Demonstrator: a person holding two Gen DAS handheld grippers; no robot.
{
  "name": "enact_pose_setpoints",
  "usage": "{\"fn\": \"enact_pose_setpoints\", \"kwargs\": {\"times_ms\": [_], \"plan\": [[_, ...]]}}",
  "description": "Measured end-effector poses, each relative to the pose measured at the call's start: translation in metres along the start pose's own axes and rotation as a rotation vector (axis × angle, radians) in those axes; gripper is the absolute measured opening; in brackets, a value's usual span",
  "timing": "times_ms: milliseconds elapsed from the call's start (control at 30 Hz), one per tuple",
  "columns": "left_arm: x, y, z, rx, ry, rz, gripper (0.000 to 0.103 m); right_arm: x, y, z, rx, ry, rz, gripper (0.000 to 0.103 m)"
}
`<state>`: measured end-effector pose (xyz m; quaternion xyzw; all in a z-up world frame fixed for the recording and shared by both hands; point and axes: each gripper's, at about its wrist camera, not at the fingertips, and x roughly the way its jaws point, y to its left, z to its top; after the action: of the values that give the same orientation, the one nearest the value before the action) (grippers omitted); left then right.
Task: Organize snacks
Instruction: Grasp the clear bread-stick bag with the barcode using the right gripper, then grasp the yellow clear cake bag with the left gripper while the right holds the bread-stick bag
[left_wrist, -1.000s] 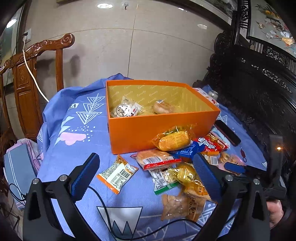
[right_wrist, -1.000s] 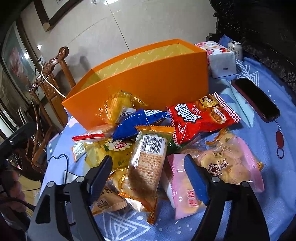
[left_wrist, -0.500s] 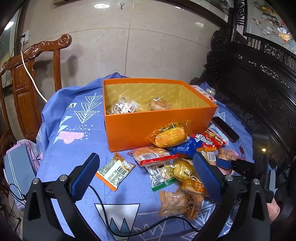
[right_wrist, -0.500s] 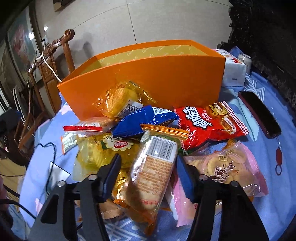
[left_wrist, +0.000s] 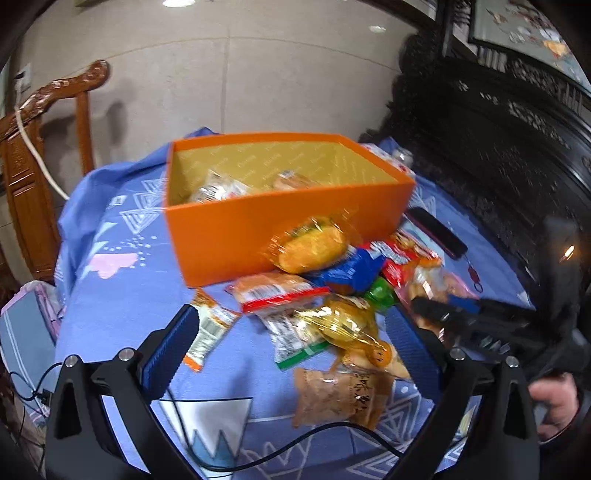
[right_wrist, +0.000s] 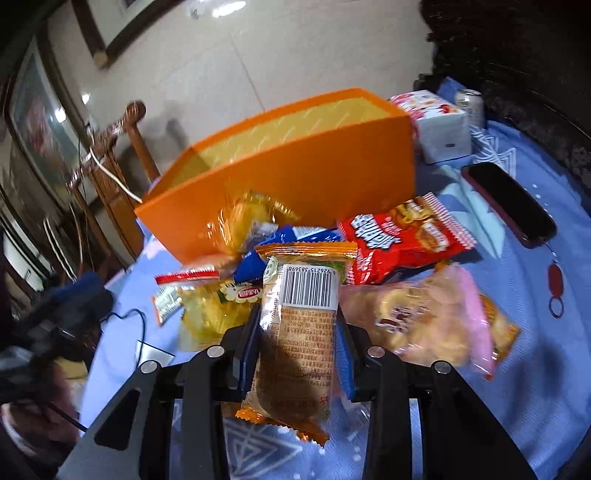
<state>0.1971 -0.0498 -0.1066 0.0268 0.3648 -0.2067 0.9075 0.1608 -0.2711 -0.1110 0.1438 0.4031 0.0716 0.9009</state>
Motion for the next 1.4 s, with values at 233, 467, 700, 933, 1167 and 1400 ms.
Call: {"fn": "enact_pose_setpoints", "kwargs": {"times_ms": [233, 467, 700, 933, 1167, 1400], "plan": [[0.038, -0.029, -0.009, 0.12, 0.056, -0.043, 0.099, -0.024, -0.014, -0.003, 0.045, -0.027, 0.015, 0.036], [0.082, -0.042, -0.009, 0.193, 0.102, -0.059, 0.099, -0.028, -0.023, -0.004, 0.063, -0.034, 0.017, 0.036], [0.092, -0.052, -0.005, 0.231, 0.075, -0.076, 0.099, -0.022, -0.033, -0.006, 0.097, -0.019, 0.024, 0.036], [0.094, -0.059, -0.016, 0.277, 0.085, -0.093, 0.075, -0.017, -0.034, -0.008, 0.102, -0.013, 0.03, 0.036], [0.103, -0.064, -0.019, 0.289, 0.121, -0.108, 0.076, -0.016, -0.033, -0.008, 0.105, -0.008, 0.026, 0.036], [0.099, -0.06, -0.02, 0.252, 0.094, -0.104, 0.065, -0.022, -0.034, -0.008, 0.099, -0.02, 0.011, 0.036]]}}
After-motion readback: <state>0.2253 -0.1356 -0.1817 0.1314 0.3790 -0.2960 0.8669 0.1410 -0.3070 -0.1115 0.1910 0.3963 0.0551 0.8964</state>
